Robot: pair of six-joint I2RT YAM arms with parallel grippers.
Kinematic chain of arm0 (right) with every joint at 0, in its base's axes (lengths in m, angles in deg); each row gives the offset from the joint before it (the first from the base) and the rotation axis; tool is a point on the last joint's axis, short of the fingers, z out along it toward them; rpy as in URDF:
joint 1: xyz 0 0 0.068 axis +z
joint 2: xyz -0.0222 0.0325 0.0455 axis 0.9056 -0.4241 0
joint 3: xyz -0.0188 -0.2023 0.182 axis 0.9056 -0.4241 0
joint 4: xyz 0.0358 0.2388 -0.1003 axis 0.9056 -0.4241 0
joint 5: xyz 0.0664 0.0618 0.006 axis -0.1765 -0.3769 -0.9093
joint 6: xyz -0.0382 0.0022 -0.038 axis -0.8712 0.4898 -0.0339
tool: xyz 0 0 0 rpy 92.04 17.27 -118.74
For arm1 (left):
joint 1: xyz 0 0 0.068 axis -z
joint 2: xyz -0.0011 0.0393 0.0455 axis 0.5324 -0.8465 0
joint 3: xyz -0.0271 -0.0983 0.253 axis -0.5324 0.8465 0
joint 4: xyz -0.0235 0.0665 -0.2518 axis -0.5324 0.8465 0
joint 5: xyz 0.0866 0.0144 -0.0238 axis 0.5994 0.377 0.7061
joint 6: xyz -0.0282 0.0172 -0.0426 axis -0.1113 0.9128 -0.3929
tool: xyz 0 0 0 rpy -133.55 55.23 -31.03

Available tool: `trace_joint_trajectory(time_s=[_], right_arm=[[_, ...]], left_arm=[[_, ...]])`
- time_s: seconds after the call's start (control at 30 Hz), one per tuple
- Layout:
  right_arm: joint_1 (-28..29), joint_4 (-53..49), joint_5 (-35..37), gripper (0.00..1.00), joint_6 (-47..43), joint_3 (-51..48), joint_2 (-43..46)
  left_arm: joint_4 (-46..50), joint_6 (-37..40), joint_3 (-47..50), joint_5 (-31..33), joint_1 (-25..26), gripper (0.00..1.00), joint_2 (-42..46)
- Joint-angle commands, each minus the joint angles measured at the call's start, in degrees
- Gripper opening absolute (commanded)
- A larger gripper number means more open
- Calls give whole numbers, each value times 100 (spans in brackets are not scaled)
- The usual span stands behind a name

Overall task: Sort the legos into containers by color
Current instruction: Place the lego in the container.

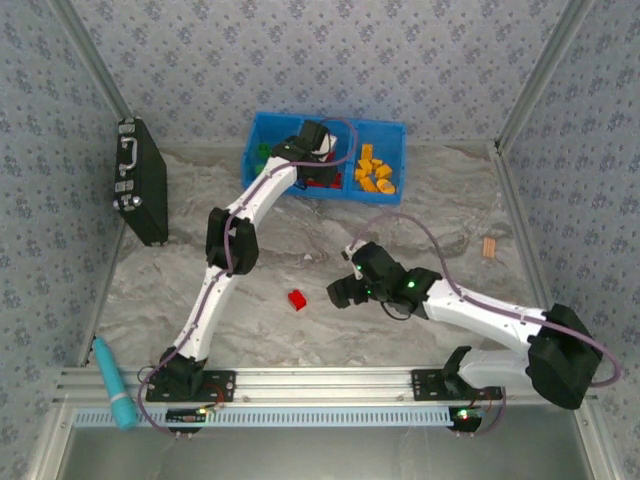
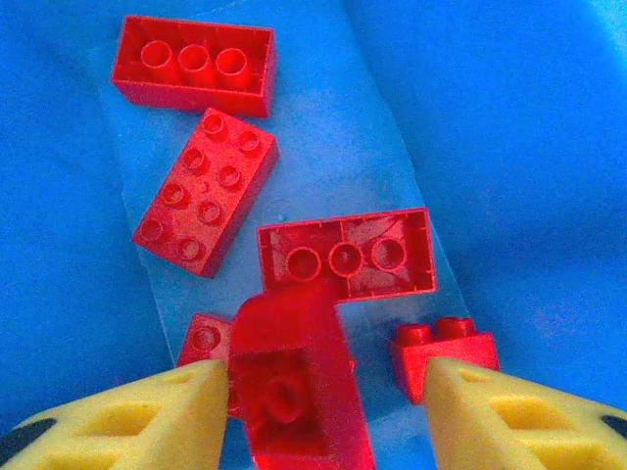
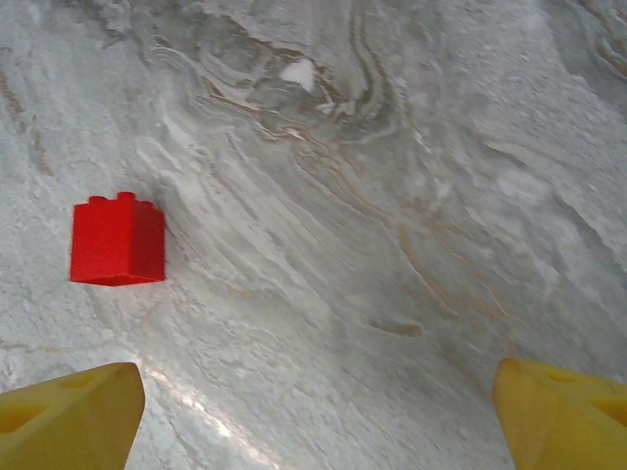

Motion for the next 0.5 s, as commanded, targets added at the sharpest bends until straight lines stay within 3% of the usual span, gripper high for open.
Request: trace_joint_trajectory(time_s=[0.0,0.3,0.47], right_arm=[[200,-26,110,93,-193,411,-488],[614,-35,-229,93,-691,1277,-1711],[780,-91,-480,94,-880,1680,-2222]], left_arm=[[-14,75,-223,-45,-80,58,206],[29,560,-135,-89,-88,62,1566],[-170,868,889,119,-156,64,2797]])
